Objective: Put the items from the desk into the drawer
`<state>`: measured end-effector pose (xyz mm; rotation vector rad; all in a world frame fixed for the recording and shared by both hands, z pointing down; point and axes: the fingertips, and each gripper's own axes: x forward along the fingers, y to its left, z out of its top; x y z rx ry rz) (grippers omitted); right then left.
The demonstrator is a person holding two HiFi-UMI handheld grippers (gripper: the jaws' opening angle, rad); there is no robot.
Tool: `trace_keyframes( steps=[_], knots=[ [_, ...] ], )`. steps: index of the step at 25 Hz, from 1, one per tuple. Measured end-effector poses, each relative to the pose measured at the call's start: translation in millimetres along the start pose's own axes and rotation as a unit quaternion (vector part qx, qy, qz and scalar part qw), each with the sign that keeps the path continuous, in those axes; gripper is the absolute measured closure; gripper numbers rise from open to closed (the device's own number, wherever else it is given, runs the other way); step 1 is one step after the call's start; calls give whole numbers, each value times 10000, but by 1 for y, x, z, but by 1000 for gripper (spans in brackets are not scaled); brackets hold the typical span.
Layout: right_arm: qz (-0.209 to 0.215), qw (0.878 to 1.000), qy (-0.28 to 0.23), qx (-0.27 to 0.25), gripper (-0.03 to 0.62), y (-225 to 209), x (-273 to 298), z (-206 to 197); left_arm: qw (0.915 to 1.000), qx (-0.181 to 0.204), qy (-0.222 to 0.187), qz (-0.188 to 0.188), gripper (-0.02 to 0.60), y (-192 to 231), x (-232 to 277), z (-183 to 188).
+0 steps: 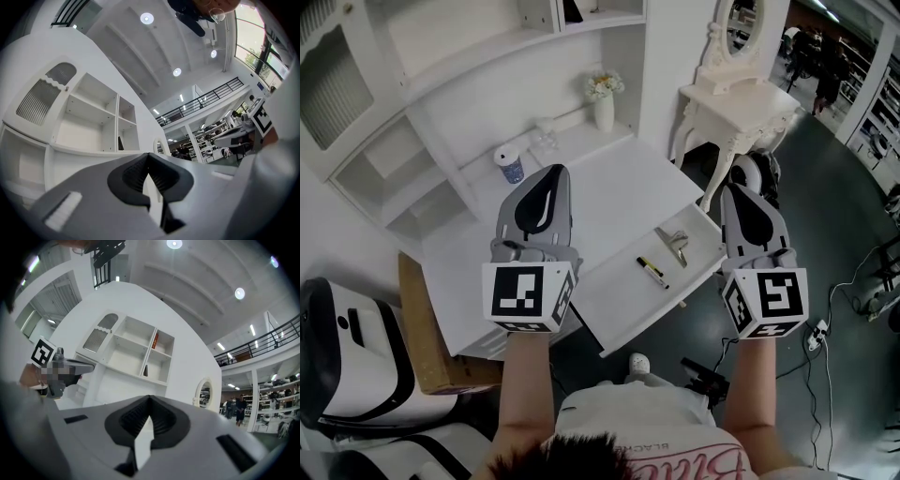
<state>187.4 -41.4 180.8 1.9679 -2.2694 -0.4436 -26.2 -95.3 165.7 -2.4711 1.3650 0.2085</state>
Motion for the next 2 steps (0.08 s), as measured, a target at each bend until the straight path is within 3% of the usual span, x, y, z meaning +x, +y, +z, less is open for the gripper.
trace_keyframes(
  steps=[2],
  knots=[
    [-11,10000,-7,-7,586,1,-2,1,10000,-19,-24,26,572,1,-2,2]
  ],
)
